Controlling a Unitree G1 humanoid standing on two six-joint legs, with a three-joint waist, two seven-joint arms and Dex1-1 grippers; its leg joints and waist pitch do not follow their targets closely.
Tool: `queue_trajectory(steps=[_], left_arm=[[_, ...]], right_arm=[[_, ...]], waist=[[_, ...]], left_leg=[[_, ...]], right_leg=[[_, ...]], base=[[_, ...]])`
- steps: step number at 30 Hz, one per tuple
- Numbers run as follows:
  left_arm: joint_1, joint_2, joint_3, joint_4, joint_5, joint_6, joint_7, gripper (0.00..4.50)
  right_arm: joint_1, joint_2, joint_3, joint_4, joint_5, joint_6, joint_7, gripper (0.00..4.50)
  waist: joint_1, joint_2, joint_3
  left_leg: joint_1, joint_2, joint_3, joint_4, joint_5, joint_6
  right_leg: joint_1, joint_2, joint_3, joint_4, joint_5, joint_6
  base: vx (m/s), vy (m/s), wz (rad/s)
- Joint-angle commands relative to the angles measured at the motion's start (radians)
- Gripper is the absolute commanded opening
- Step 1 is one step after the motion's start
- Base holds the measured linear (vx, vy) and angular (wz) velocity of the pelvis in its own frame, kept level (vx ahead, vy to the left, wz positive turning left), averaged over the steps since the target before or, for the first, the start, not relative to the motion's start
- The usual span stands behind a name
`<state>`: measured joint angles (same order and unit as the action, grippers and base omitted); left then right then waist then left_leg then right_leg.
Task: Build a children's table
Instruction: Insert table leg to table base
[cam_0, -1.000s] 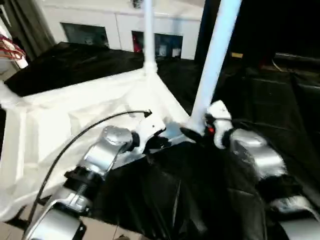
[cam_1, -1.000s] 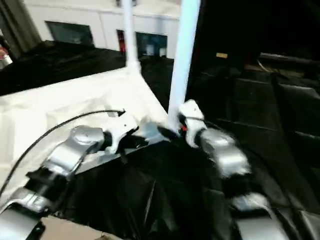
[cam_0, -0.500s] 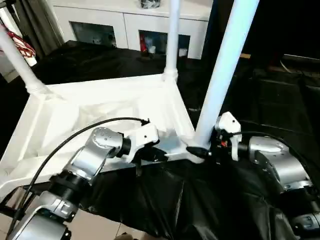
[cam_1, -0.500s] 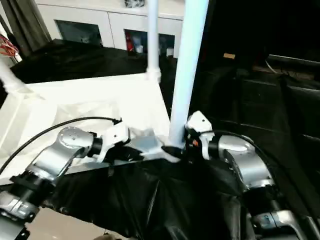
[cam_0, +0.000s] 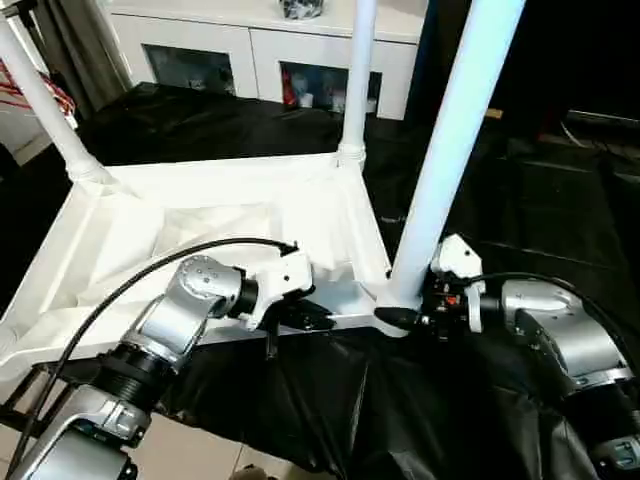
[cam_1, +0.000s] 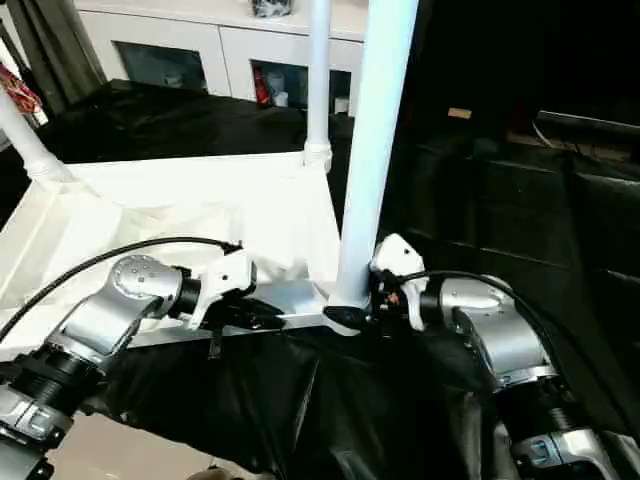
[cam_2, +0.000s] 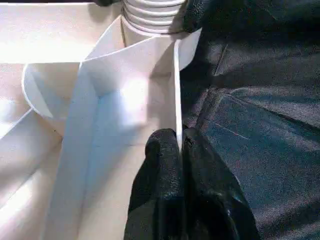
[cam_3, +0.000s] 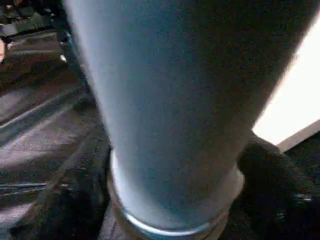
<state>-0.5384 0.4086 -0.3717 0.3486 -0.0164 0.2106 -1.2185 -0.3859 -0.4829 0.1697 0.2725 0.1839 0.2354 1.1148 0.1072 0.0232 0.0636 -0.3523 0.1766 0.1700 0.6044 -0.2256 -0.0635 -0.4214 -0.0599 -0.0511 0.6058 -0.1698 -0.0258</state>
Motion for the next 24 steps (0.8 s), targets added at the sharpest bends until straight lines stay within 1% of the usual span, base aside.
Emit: queue_trajectory(steps=[1, 2, 6, 8, 10, 11, 12, 13, 14, 15, 16, 17, 18, 19, 20, 21, 22, 23, 24], left_arm=[[-0.003, -0.007, -0.007, -0.035, -0.020, -0.035, -0.022, 0.00], [-0.003, -0.007, -0.007, -0.034, -0.019, -0.035, -0.022, 0.00], [0.000, -0.005, -0.007, -0.037, -0.018, -0.031, -0.020, 0.00], [0.001, -0.006, -0.005, -0.036, -0.018, -0.028, -0.016, 0.00], [0.000, -0.014, 0.004, -0.027, -0.016, -0.022, 0.008, 0.00], [-0.003, -0.023, 0.011, -0.019, -0.014, -0.011, 0.028, 0.00], [-0.022, -0.053, 0.030, 0.015, -0.001, 0.004, 0.099, 0.00], [-0.022, -0.053, 0.030, 0.015, -0.001, 0.004, 0.099, 0.00], [-0.041, -0.078, 0.041, 0.048, 0.014, 0.012, 0.160, 0.00], [-0.064, -0.105, 0.050, 0.085, 0.037, 0.020, 0.231, 0.00], [-0.075, -0.119, 0.053, 0.102, 0.045, 0.028, 0.263, 0.00], [-0.081, -0.127, 0.055, 0.112, 0.050, 0.034, 0.283, 0.00], [-0.093, -0.141, 0.059, 0.128, 0.059, 0.044, 0.315, 0.00], [-0.112, -0.172, 0.065, 0.156, 0.068, 0.060, 0.372, 0.00], [-0.144, -0.239, 0.078, 0.198, 0.073, 0.088, 0.464, 0.00], [-0.155, -0.267, 0.079, 0.213, 0.078, 0.094, 0.502, 0.00], [-0.162, -0.284, 0.078, 0.222, 0.082, 0.094, 0.527, 0.00], [-0.162, -0.284, 0.078, 0.222, 0.082, 0.094, 0.527, 0.00], [-0.167, -0.322, 0.066, 0.238, 0.089, 0.082, 0.548, 0.00]], right_arm=[[0.006, 0.001, 0.011, -0.023, -0.003, -0.008, -0.008, 3.04], [0.007, 0.002, 0.012, -0.023, -0.003, -0.010, -0.008, 2.95], [0.011, 0.008, 0.012, -0.022, -0.001, -0.005, -0.006, 2.84], [0.015, 0.012, 0.012, -0.020, 0.000, -0.006, -0.008, 2.77], [0.019, 0.029, 0.001, -0.007, 0.007, -0.004, -0.029, 2.76], [0.019, 0.043, -0.010, 0.005, 0.013, -0.001, -0.050, 2.75], [0.007, 0.085, -0.041, 0.054, 0.012, 0.001, -0.133, 2.75], [0.007, 0.085, -0.041, 0.054, 0.012, 0.001, -0.133, 2.75], [-0.007, 0.118, -0.061, 0.098, 0.005, -0.011, -0.199, 2.75], [-0.023, 0.153, -0.082, 0.147, 0.002, -0.032, -0.262, 2.75], [-0.033, 0.172, -0.093, 0.170, 0.003, -0.036, -0.294, 2.75], [-0.038, 0.183, -0.099, 0.184, 0.004, -0.038, -0.313, 2.75], [-0.048, 0.202, -0.110, 0.208, 0.005, -0.042, -0.346, 2.75], [-0.069, 0.235, -0.121, 0.254, -0.007, -0.050, -0.422, 2.75], [-0.115, 0.307, -0.143, 0.344, -0.023, -0.057, -0.574, 2.75], [-0.135, 0.336, -0.153, 0.381, -0.036, -0.064, -0.649, 2.75], [-0.149, 0.355, -0.159, 0.406, -0.045, -0.072, -0.699, 2.75], [-0.149, 0.355, -0.159, 0.406, -0.045, -0.072, -0.699, 2.75], [-0.175, 0.400, -0.169, 0.447, -0.046, -0.117, -0.744, 2.75]], waist=[[0.000, -0.008, -0.078], [0.000, -0.007, -0.077], [0.000, -0.008, -0.076], [-0.001, -0.008, -0.076], [-0.001, -0.008, -0.075], [-0.001, -0.009, -0.076], [-0.003, -0.009, -0.077], [-0.003, -0.009, -0.077], [-0.006, -0.011, -0.074], [-0.010, -0.011, -0.075], [-0.011, -0.011, -0.074], [-0.014, -0.011, -0.075], [-0.015, -0.011, -0.076], [-0.018, -0.012, -0.075], [-0.020, -0.014, -0.077], [-0.023, -0.013, -0.079], [-0.021, -0.013, -0.080], [-0.024, -0.012, -0.076], [-0.022, -0.012, -0.079]], left_leg=[[-0.004, 0.048, -0.009, -0.059, -0.016, 0.099], [-0.004, 0.048, -0.009, -0.059, -0.021, 0.096], [-0.003, 0.048, -0.010, -0.060, -0.042, 0.084], [-0.004, 0.047, -0.010, -0.060, -0.043, 0.080], [-0.004, 0.047, -0.010, -0.061, -0.050, 0.077], [-0.003, 0.047, -0.010, -0.060, -0.045, 0.075], [-0.003, 0.046, -0.010, -0.060, -0.040, 0.072], [-0.003, 0.046, -0.010, -0.060, -0.040, 0.072], [-0.003, 0.042, -0.009, -0.061, -0.061, 0.058], [-0.001, 0.041, -0.009, -0.063, -0.067, 0.047], [0.000, 0.040, -0.009, -0.063, -0.074, 0.043], [-0.002, 0.038, -0.009, -0.062, -0.069, 0.038], [-0.004, 0.037, -0.011, -0.062, -0.062, 0.039], [-0.007, 0.035, -0.010, -0.061, -0.051, 0.039], [-0.007, 0.036, -0.008, -0.060, -0.043, 0.038], [-0.008, 0.033, -0.011, -0.061, -0.038, 0.032], [-0.006, 0.032, -0.011, -0.061, -0.034, 0.030], [-0.006, 0.030, -0.009, -0.061, -0.051, 0.030], [-0.008, 0.031, -0.009, -0.061, -0.055, 0.037]], right_leg=[[0.073, -0.079, 0.045, -0.050, -0.079, -0.267], [0.072, -0.079, 0.045, -0.051, -0.090, -0.265], [0.071, -0.079, 0.046, -0.054, -0.131, -0.254], [0.071, -0.079, 0.046, -0.054, -0.135, -0.250], [0.071, -0.079, 0.046, -0.056, -0.146, -0.246], [0.070, -0.079, 0.046, -0.055, -0.146, -0.245], [0.070, -0.078, 0.046, -0.055, -0.144, -0.243], [0.070, -0.078, 0.046, -0.055, -0.144, -0.243], [0.071, -0.080, 0.045, -0.062, -0.187, -0.237], [0.068, -0.079, 0.044, -0.065, -0.210, -0.228], [0.067, -0.078, 0.045, -0.068, -0.223, -0.225], [0.070, -0.078, 0.045, -0.069, -0.225, -0.221], [0.072, -0.079, 0.045, -0.067, -0.220, -0.217], [0.072, -0.077, 0.044, -0.067, -0.211, -0.217], [0.073, -0.078, 0.046, -0.067, -0.205, -0.219], [0.074, -0.078, 0.043, -0.067, -0.209, -0.216], [0.075, -0.079, 0.042, -0.066, -0.211, -0.215], [0.070, -0.077, 0.042, -0.072, -0.234, -0.209], [0.074, -0.079, 0.043, -0.072, -0.236, -0.204]], base=[[0.000, 0.000, 0.00], [0.000, 0.000, 0.00], [0.000, 0.000, 0.00], [0.000, 0.000, 0.00], [0.000, 0.000, 0.00], [0.000, 0.000, 0.00], [0.000, 0.000, 0.00], [0.000, 0.000, 0.00], [0.000, 0.000, 0.00], [0.000, 0.000, 0.00], [0.000, 0.000, 0.00], [0.000, 0.000, 0.00], [0.000, 0.000, 0.00], [0.000, 0.000, 0.00], [0.000, 0.000, 0.00], [0.000, 0.000, 0.00], [0.000, 0.000, 0.00], [0.000, 0.000, 0.00], [0.000, 0.000, 0.00]])
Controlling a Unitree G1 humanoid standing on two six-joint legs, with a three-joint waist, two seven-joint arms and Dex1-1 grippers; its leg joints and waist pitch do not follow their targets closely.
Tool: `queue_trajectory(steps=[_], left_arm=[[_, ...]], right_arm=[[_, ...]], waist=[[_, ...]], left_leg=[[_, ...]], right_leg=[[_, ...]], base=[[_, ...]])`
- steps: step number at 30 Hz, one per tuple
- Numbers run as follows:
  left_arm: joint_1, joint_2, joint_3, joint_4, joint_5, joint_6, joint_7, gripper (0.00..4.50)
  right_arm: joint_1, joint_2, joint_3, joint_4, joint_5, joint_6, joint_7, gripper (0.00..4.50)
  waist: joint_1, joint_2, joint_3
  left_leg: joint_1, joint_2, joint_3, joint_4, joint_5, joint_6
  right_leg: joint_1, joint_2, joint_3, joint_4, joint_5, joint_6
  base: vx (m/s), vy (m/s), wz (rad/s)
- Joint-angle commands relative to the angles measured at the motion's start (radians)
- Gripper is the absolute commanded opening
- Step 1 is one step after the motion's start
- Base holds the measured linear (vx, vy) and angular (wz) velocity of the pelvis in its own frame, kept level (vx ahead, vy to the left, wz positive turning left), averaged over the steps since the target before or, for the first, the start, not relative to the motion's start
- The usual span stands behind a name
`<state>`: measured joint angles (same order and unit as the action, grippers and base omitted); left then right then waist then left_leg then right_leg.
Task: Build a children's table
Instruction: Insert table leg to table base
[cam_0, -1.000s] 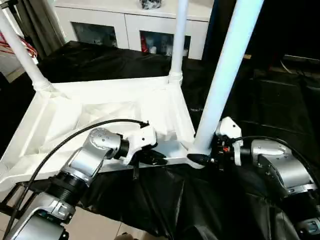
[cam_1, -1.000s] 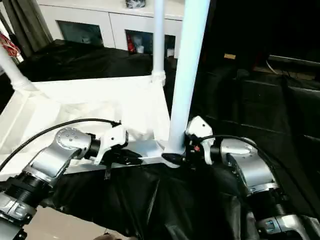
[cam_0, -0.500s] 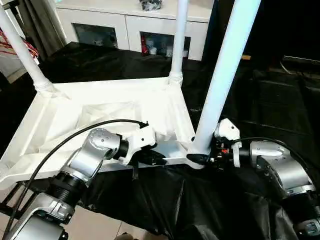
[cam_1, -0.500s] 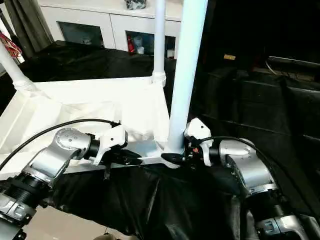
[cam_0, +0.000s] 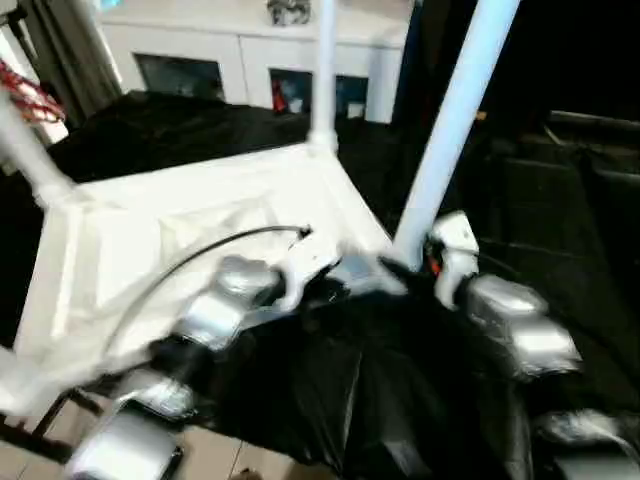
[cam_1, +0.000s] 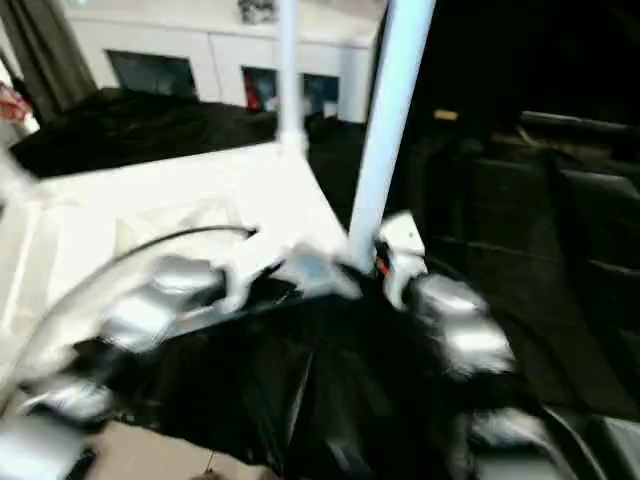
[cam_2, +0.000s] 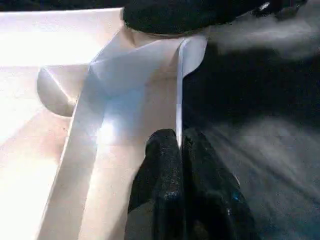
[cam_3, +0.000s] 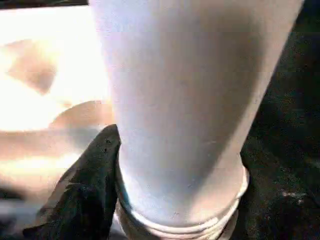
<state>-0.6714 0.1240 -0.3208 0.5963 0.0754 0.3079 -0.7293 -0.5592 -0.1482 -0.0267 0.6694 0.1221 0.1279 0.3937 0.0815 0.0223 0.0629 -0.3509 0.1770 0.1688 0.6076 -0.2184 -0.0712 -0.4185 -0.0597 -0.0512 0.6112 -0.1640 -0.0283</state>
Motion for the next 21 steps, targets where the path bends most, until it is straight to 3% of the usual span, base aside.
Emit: queue_trajectory(steps=[1, 4, 6, 12, 21], left_arm=[[-0.035, -0.039, 0.015, -0.009, -0.003, -0.016, 0.060, 0.00], [-0.031, -0.055, -0.005, 0.000, 0.008, -0.045, 0.052, 0.00], [-0.019, -0.047, -0.015, -0.010, 0.010, -0.052, 0.036, 0.00], [0.014, 0.000, -0.021, -0.043, -0.003, -0.093, -0.042, 0.00], [0.069, 0.088, -0.030, -0.123, -0.050, -0.149, -0.226, 0.00]], right_arm=[[-0.002, 0.066, 0.028, 0.052, 0.016, -0.012, -0.024, 2.75], [-0.009, 0.090, 0.042, 0.064, 0.001, -0.060, 0.011, 2.75], [-0.002, 0.092, 0.038, 0.047, 0.022, -0.052, 0.067, 3.31], [0.013, 0.016, 0.066, -0.005, 0.001, -0.077, 0.159, 3.90], [0.075, -0.151, 0.101, -0.137, 0.036, -0.053, 0.458, 3.90]], waist=[[0.005, -0.010, -0.079], [0.006, -0.010, -0.080], [0.007, -0.009, -0.078], [0.006, -0.010, -0.077], [0.009, -0.006, -0.073]], left_leg=[[-0.009, 0.032, -0.009, -0.064, -0.058, 0.048], [-0.010, 0.034, -0.008, -0.064, -0.046, 0.073], [-0.010, 0.035, -0.009, -0.064, -0.059, 0.086], [-0.011, 0.036, -0.009, -0.065, -0.072, 0.094], [-0.009, 0.042, -0.009, -0.066, -0.093, 0.106]], right_leg=[[0.070, -0.081, 0.043, -0.076, -0.231, -0.204], [0.070, -0.077, 0.041, -0.069, -0.159, -0.222], [0.072, -0.078, 0.042, -0.070, -0.162, -0.225], [0.074, -0.079, 0.041, -0.073, -0.185, -0.224], [0.072, -0.080, 0.042, -0.074, -0.199, -0.233]], base=[[0.000, 0.000, 0.00], [0.000, 0.000, 0.00], [0.000, 0.000, 0.00], [0.000, 0.000, 0.00], [0.000, 0.000, 0.00]])
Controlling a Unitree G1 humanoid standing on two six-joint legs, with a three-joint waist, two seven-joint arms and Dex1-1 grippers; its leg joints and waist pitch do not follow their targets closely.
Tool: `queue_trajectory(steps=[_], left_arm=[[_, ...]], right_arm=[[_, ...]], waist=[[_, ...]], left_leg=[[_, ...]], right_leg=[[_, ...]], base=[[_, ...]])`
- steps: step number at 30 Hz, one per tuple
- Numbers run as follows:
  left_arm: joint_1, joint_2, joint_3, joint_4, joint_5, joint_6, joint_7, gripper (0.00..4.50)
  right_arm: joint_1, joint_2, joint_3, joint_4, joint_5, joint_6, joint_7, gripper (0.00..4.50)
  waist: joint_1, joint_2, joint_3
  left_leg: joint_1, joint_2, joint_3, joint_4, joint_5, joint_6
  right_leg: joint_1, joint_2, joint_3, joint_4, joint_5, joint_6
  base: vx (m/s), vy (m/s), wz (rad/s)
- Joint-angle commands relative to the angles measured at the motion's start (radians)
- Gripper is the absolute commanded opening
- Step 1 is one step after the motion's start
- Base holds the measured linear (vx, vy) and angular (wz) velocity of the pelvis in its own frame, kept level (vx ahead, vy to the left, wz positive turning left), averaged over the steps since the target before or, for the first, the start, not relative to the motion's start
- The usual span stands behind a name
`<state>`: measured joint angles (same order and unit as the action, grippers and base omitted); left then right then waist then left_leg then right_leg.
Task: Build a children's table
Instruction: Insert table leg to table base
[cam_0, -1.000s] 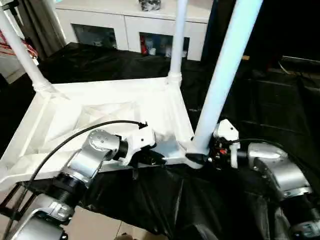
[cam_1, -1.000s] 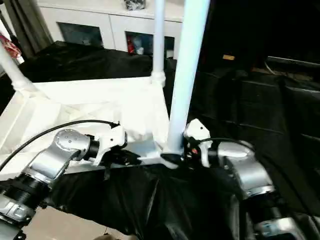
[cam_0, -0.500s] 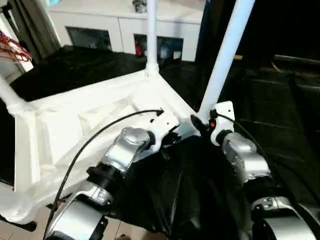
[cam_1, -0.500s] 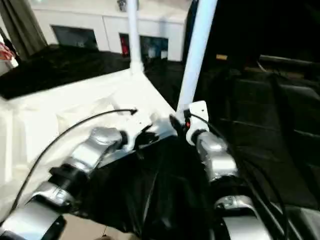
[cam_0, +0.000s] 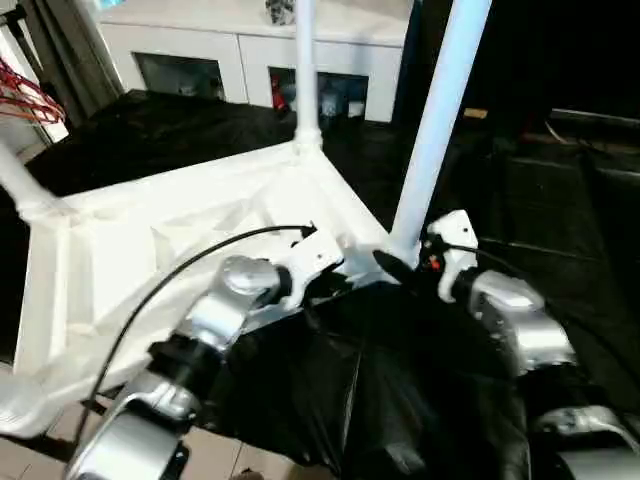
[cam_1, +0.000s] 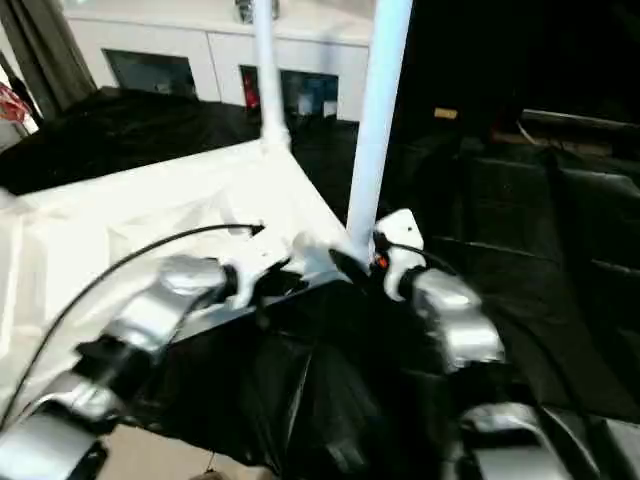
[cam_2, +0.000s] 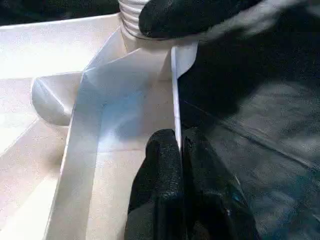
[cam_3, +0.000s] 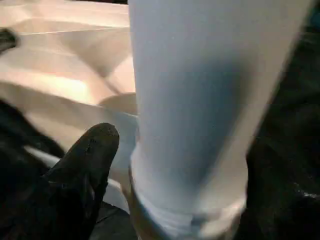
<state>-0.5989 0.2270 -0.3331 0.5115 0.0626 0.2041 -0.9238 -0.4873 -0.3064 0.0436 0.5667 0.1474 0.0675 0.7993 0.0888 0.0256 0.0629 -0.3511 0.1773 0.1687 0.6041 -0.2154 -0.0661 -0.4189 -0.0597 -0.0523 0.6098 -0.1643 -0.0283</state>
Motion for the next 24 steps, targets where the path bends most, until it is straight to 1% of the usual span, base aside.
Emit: queue_trajectory(steps=[1, 2, 3, 4, 5, 6, 7, 8, 9, 11, 12, 13, 14, 15, 18, 19, 20, 21, 22, 23, 24], left_arm=[[0.012, 0.010, -0.024, -0.069, -0.056, -0.049, -0.089, 0.00], [0.012, 0.010, -0.024, -0.069, -0.056, -0.049, -0.089, 0.00], [0.028, 0.040, -0.034, -0.097, -0.068, -0.064, -0.148, 0.00], [0.028, 0.040, -0.034, -0.097, -0.068, -0.064, -0.148, 0.00], [0.035, 0.055, -0.037, -0.109, -0.072, -0.064, -0.171, 0.00], [0.045, 0.078, -0.037, -0.123, -0.084, -0.073, -0.213, 0.00], [0.051, 0.091, -0.038, -0.133, -0.092, -0.071, -0.237, 0.00], [0.055, 0.100, -0.039, -0.140, -0.097, -0.068, -0.252, 0.00], [0.062, 0.112, -0.039, -0.151, -0.106, -0.066, -0.280, 0.00], [0.073, 0.130, -0.039, -0.171, -0.118, -0.062, -0.319, 0.00], [0.077, 0.137, -0.039, -0.178, -0.122, -0.060, -0.333, 0.00], [0.081, 0.143, -0.039, -0.186, -0.127, -0.051, -0.344, 0.00], [0.083, 0.150, -0.040, -0.192, -0.131, -0.046, -0.354, 0.00], [0.086, 0.156, -0.041, -0.198, -0.136, -0.042, -0.362, 0.00], [0.089, 0.161, -0.041, -0.200, -0.138, -0.043, -0.367, 0.00], [0.090, 0.164, -0.042, -0.200, -0.137, -0.044, -0.370, 0.00], [0.090, 0.167, -0.043, -0.200, -0.137, -0.045, -0.373, 0.00], [0.091, 0.168, -0.042, -0.201, -0.136, -0.044, -0.376, 0.00], [0.092, 0.169, -0.042, -0.202, -0.136, -0.043, -0.378, 0.00], [0.093, 0.169, -0.041, -0.204, -0.136, -0.041, -0.379, 0.00], [0.094, 0.169, -0.041, -0.205, -0.136, -0.039, -0.381, 0.00]], right_arm=[[0.023, -0.034, 0.049, -0.071, 0.022, 0.020, 0.131, 3.90], [0.023, -0.034, 0.049, -0.071, 0.022, 0.020, 0.131, 3.90], [0.043, -0.069, 0.066, -0.115, 0.039, 0.042, 0.199, 3.90], [0.043, -0.069, 0.066, -0.115, 0.039, 0.042, 0.199, 3.90], [0.051, -0.086, 0.073, -0.135, 0.047, 0.050, 0.231, 3.90], [0.066, -0.117, 0.087, -0.169, 0.061, 0.068, 0.290, 3.90], [0.074, -0.133, 0.096, -0.184, 0.065, 0.074, 0.318, 3.90], [0.079, -0.144, 0.102, -0.195, 0.067, 0.080, 0.338, 3.90], [0.084, -0.158, 0.109, -0.207, 0.066, 0.083, 0.361, 3.90], [0.090, -0.175, 0.116, -0.223, 0.068, 0.092, 0.392, 3.90], [0.091, -0.181, 0.118, -0.229, 0.070, 0.097, 0.402, 3.90], [0.092, -0.188, 0.123, -0.233, 0.069, 0.098, 0.414, 3.74], [0.092, -0.194, 0.130, -0.237, 0.067, 0.100, 0.426, 3.56], [0.094, -0.202, 0.136, -0.246, 0.066, 0.107, 0.437, 3.56], [0.096, -0.207, 0.138, -0.257, 0.072, 0.114, 0.442, 3.19], [0.097, -0.211, 0.142, -0.262, 0.072, 0.115, 0.449, 3.14], [0.098, -0.212, 0.145, -0.265, 0.071, 0.117, 0.454, 3.10], [0.100, -0.213, 0.147, -0.268, 0.070, 0.120, 0.459, 3.01], [0.101, -0.214, 0.148, -0.271, 0.069, 0.122, 0.461, 3.01], [0.103, -0.213, 0.150, -0.273, 0.067, 0.122, 0.462, 2.81], [0.104, -0.213, 0.151, -0.274, 0.066, 0.122, 0.462, 2.80]], waist=[[0.004, -0.009, -0.074], [0.004, -0.009, -0.074], [0.005, -0.007, -0.073], [0.007, -0.008, -0.074], [0.007, -0.007, -0.072], [0.009, -0.006, -0.073], [0.010, -0.010, -0.074], [0.011, -0.008, -0.072], [0.010, -0.009, -0.071], [0.014, -0.010, -0.072], [0.013, -0.009, -0.071], [0.012, -0.012, -0.071], [0.014, -0.010, -0.071], [0.014, -0.010, -0.070], [0.015, -0.012, -0.072], [0.014, -0.012, -0.072], [0.014, -0.014, -0.072], [0.015, -0.012, -0.072], [0.015, -0.013, -0.073], [0.015, -0.012, -0.072], [0.015, -0.012, -0.073]], left_leg=[[-0.007, 0.043, -0.010, -0.063, -0.098, 0.101], [-0.007, 0.043, -0.010, -0.063, -0.098, 0.101], [-0.006, 0.044, -0.009, -0.064, -0.106, 0.099], [-0.007, 0.044, -0.010, -0.064, -0.106, 0.099], [-0.007, 0.047, -0.009, -0.065, -0.110, 0.099], [-0.006, 0.046, -0.009, -0.064, -0.110, 0.100], [-0.005, 0.047, -0.009, -0.064, -0.107, 0.101], [-0.008, 0.047, -0.009, -0.064, -0.109, 0.101], [-0.007, 0.047, -0.008, -0.065, -0.114, 0.097], [-0.007, 0.047, -0.009, -0.065, -0.116, 0.092], [-0.007, 0.047, -0.008, -0.065, -0.116, 0.091], [-0.007, 0.046, -0.008, -0.065, -0.115, 0.089], [-0.006, 0.047, -0.008, -0.065, -0.115, 0.087], [-0.006, 0.045, -0.008, -0.065, -0.115, 0.086], [-0.007, 0.045, -0.009, -0.065, -0.105, 0.085], [-0.007, 0.045, -0.009, -0.065, -0.099, 0.085], [-0.007, 0.045, -0.009, -0.065, -0.100, 0.086], [-0.008, 0.044, -0.008, -0.064, -0.094, 0.087], [-0.008, 0.044, -0.009, -0.064, -0.093, 0.086], [-0.008, 0.044, -0.008, -0.064, -0.093, 0.086], [-0.008, 0.044, -0.009, -0.064, -0.091, 0.086]], right_leg=[[0.073, -0.079, 0.043, -0.073, -0.205, -0.230], [0.073, -0.079, 0.043, -0.073, -0.205, -0.230], [0.069, -0.077, 0.042, -0.073, -0.214, -0.231], [0.071, -0.077, 0.042, -0.072, -0.217, -0.230], [0.069, -0.078, 0.043, -0.072, -0.216, -0.230], [0.069, -0.076, 0.043, -0.073, -0.218, -0.226], [0.070, -0.077, 0.042, -0.072, -0.217, -0.227], [0.069, -0.077, 0.042, -0.071, -0.219, -0.228], [0.066, -0.076, 0.043, -0.074, -0.233, -0.225], [0.067, -0.079, 0.043, -0.074, -0.255, -0.218], [0.065, -0.078, 0.043, -0.076, -0.265, -0.215], [0.066, -0.078, 0.043, -0.077, -0.270, -0.213], [0.064, -0.078, 0.043, -0.076, -0.273, -0.212], [0.064, -0.076, 0.043, -0.077, -0.278, -0.209], [0.065, -0.077, 0.043, -0.076, -0.272, -0.205], [0.065, -0.076, 0.043, -0.074, -0.263, -0.205], [0.065, -0.076, 0.043, -0.074, -0.263, -0.205], [0.065, -0.077, 0.043, -0.075, -0.265, -0.203], [0.065, -0.076, 0.043, -0.074, -0.265, -0.202], [0.065, -0.076, 0.043, -0.075, -0.266, -0.202], [0.065, -0.076, 0.043, -0.074, -0.264, -0.202]], base=[[0.000, 0.000, 0.00], [0.000, 0.000, 0.00], [0.000, 0.000, 0.00], [0.000, 0.000, 0.00], [0.000, 0.000, 0.00], [0.000, 0.000, 0.00], [0.000, 0.000, 0.00], [0.000, 0.000, 0.00], [0.000, 0.000, 0.00], [0.000, 0.000, 0.00], [0.000, 0.000, 0.00], [0.000, 0.000, 0.00], [0.000, 0.000, 0.00], [0.000, 0.000, 0.00], [0.000, 0.000, 0.00], [0.000, 0.000, 0.00], [0.000, 0.000, 0.00], [0.000, 0.000, 0.00], [0.000, 0.000, 0.00], [0.000, 0.000, 0.00], [0.000, 0.000, 0.00]])
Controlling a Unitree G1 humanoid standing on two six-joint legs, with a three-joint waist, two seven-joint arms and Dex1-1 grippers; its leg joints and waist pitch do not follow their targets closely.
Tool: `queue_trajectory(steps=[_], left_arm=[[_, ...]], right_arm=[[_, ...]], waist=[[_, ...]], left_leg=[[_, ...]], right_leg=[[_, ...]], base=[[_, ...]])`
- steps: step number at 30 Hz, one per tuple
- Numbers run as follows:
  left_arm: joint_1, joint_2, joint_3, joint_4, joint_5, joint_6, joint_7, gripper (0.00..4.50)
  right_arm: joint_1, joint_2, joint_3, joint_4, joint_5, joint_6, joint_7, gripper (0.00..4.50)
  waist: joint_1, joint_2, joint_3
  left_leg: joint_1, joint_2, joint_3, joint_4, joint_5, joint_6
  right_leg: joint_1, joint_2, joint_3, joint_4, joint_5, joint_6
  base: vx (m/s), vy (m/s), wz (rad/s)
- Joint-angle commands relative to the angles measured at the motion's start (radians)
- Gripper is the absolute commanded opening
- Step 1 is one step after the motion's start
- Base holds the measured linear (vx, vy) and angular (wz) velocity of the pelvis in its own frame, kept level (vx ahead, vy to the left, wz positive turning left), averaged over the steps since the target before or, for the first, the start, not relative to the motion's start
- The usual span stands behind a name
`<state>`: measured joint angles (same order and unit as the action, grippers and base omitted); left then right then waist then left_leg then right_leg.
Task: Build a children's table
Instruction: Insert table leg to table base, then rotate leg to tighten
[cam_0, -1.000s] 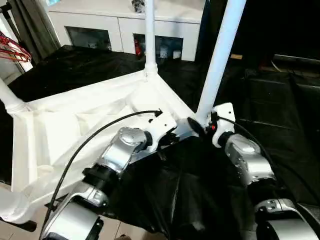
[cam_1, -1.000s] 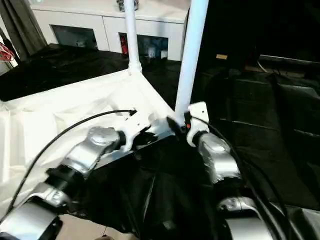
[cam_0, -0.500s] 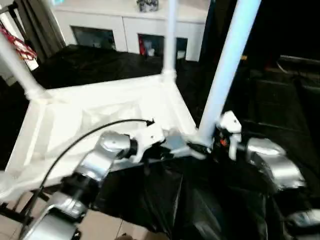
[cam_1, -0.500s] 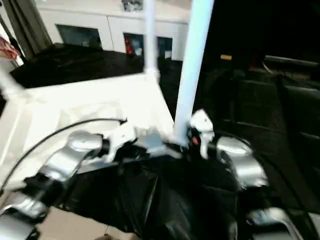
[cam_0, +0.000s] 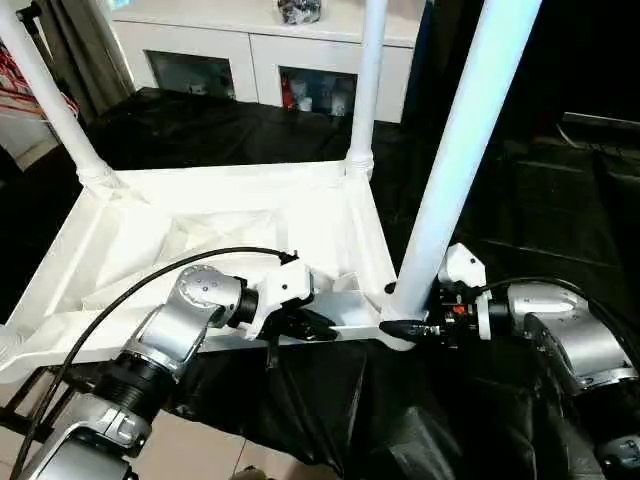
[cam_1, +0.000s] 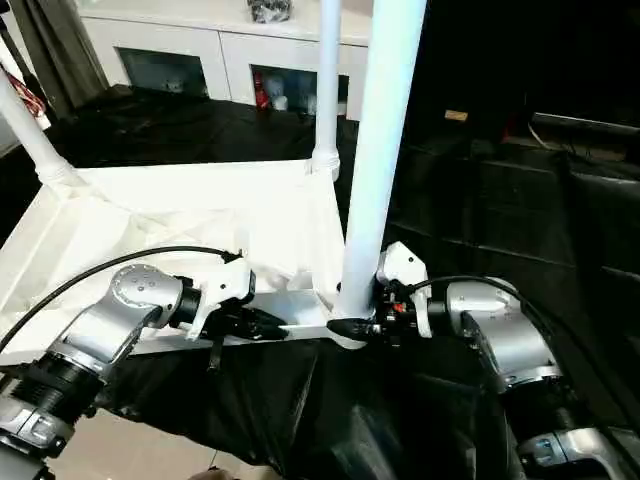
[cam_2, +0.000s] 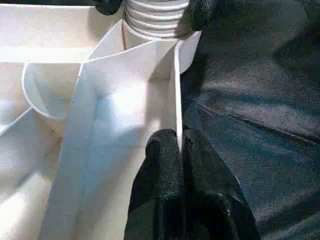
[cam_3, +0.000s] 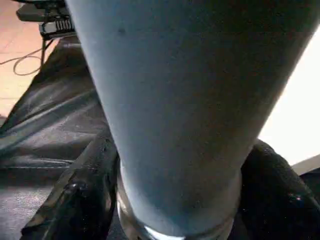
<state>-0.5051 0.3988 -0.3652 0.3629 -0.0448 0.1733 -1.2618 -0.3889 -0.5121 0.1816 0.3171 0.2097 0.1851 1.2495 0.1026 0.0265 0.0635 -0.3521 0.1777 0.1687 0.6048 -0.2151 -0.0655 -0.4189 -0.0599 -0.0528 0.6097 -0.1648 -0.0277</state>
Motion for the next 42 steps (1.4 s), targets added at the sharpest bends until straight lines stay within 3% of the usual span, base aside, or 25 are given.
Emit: queue_trajectory(steps=[1, 4, 5, 6, 10, 11, 14, 15, 18, 21, 24, 30, 37, 42], left_arm=[[0.000, -0.001, -0.008, -0.057, -0.028, -0.008, -0.041, 0.00], [-0.001, -0.009, 0.002, -0.051, -0.028, 0.001, -0.010, 0.00], [-0.008, -0.020, 0.009, -0.038, -0.019, 0.005, 0.024, 0.00], [-0.017, -0.033, 0.017, -0.020, -0.007, 0.009, 0.060, 0.00], [-0.077, -0.104, 0.062, 0.082, 0.043, 0.029, 0.263, 0.00], [-0.093, -0.120, 0.070, 0.103, 0.055, 0.043, 0.311, 0.00], [-0.124, -0.151, 0.084, 0.141, 0.073, 0.070, 0.397, 0.00], [-0.141, -0.171, 0.094, 0.161, 0.077, 0.089, 0.443, 0.00], [-0.194, -0.239, 0.120, 0.221, 0.089, 0.118, 0.582, 0.00], [-0.211, -0.276, 0.115, 0.237, 0.097, 0.110, 0.606, 0.00], [-0.208, -0.284, 0.104, 0.231, 0.094, 0.098, 0.585, 0.00], [-0.158, -0.235, 0.079, 0.181, 0.075, 0.053, 0.474, 0.00], [-0.112, -0.168, 0.066, 0.115, 0.035, 0.016, 0.328, 0.00], [-0.076, -0.123, 0.048, 0.051, -0.008, -0.009, 0.199, 0.00]], right_arm=[[0.008, -0.005, 0.014, -0.026, 0.002, 0.006, 0.013, 2.79], [0.017, 0.009, 0.010, -0.032, 0.005, 0.018, -0.007, 2.73], [0.019, 0.020, 0.005, -0.027, 0.003, 0.024, -0.030, 2.72], [0.018, 0.034, -0.002, -0.015, -0.003, 0.025, -0.065, 2.72], [-0.029, 0.142, -0.048, 0.123, -0.075, 0.016, -0.351, 2.72], [-0.044, 0.171, -0.059, 0.161, -0.089, 0.019, -0.425, 2.72], [-0.070, 0.228, -0.083, 0.221, -0.094, 0.025, -0.539, 2.72], [-0.083, 0.260, -0.097, 0.248, -0.090, 0.032, -0.596, 2.72], [-0.127, 0.362, -0.120, 0.333, -0.105, 0.007, -0.765, 2.72], [-0.150, 0.420, -0.120, 0.367, -0.111, -0.020, -0.801, 2.72], [-0.160, 0.443, -0.133, 0.374, -0.083, -0.017, -0.767, 3.44], [-0.151, 0.373, -0.113, 0.337, -0.104, -0.060, -0.681, 3.77], [-0.103, 0.236, -0.090, 0.230, -0.077, -0.077, -0.438, 3.77], [-0.073, 0.148, -0.065, 0.161, -0.056, -0.078, -0.283, 3.77]], waist=[[0.001, -0.013, -0.073], [0.001, -0.013, -0.073], [0.000, -0.020, -0.073], [0.000, -0.018, -0.073], [-0.007, -0.018, -0.070], [-0.012, -0.019, -0.072], [-0.020, -0.020, -0.070], [-0.016, -0.024, -0.074], [-0.017, -0.021, -0.076], [-0.010, -0.022, -0.079], [-0.011, -0.021, -0.079], [-0.019, -0.022, -0.074], [-0.014, -0.020, -0.078], [-0.009, -0.020, -0.076]], left_leg=[[-0.007, 0.043, -0.009, -0.065, -0.096, 0.084], [-0.006, 0.043, -0.009, -0.065, -0.099, 0.081], [-0.006, 0.043, -0.008, -0.065, -0.097, 0.081], [-0.007, 0.043, -0.008, -0.065, -0.095, 0.080], [-0.002, 0.035, -0.007, -0.065, -0.103, 0.053], [-0.005, 0.034, -0.010, -0.068, -0.102, 0.038], [-0.001, 0.032, -0.008, -0.067, -0.117, 0.034], [-0.007, 0.032, -0.010, -0.066, -0.096, 0.038], [-0.004, 0.030, -0.007, -0.065, -0.075, 0.037], [-0.007, 0.032, -0.008, -0.065, -0.064, 0.051], [-0.009, 0.034, -0.008, -0.064, -0.058, 0.073], [-0.008, 0.034, -0.009, -0.068, -0.104, 0.063], [-0.009, 0.038, -0.008, -0.063, -0.067, 0.097], [-0.009, 0.041, -0.007, -0.063, -0.080, 0.102]], right_leg=[[0.065, -0.076, 0.043, -0.075, -0.270, -0.201], [0.065, -0.076, 0.043, -0.077, -0.283, -0.195], [0.065, -0.075, 0.043, -0.077, -0.281, -0.193], [0.065, -0.076, 0.044, -0.076, -0.282, -0.194], [0.059, -0.073, 0.041, -0.087, -0.349, -0.167], [0.063, -0.074, 0.039, -0.084, -0.358, -0.162], [0.060, -0.075, 0.041, -0.090, -0.376, -0.155], [0.067, -0.077, 0.042, -0.083, -0.348, -0.154], [0.061, -0.075, 0.043, -0.081, -0.289, -0.178], [0.067, -0.078, 0.043, -0.075, -0.249, -0.182], [0.068, -0.078, 0.043, -0.070, -0.196, -0.201], [0.068, -0.080, 0.041, -0.081, -0.289, -0.180], [0.071, -0.079, 0.042, -0.070, -0.193, -0.211], [0.069, -0.079, 0.042, -0.070, -0.206, -0.218]], base=[[0.000, 0.000, 0.00], [0.000, 0.000, 0.00], [0.000, 0.000, 0.00], [0.000, 0.000, 0.00], [0.000, 0.000, 0.00], [0.000, 0.000, 0.00], [0.000, 0.000, 0.00], [0.000, 0.000, 0.00], [0.000, 0.000, 0.00], [0.000, 0.000, 0.00], [0.000, 0.000, 0.00], [0.000, 0.000, 0.00], [0.000, 0.000, 0.00], [0.000, 0.000, 0.00]])
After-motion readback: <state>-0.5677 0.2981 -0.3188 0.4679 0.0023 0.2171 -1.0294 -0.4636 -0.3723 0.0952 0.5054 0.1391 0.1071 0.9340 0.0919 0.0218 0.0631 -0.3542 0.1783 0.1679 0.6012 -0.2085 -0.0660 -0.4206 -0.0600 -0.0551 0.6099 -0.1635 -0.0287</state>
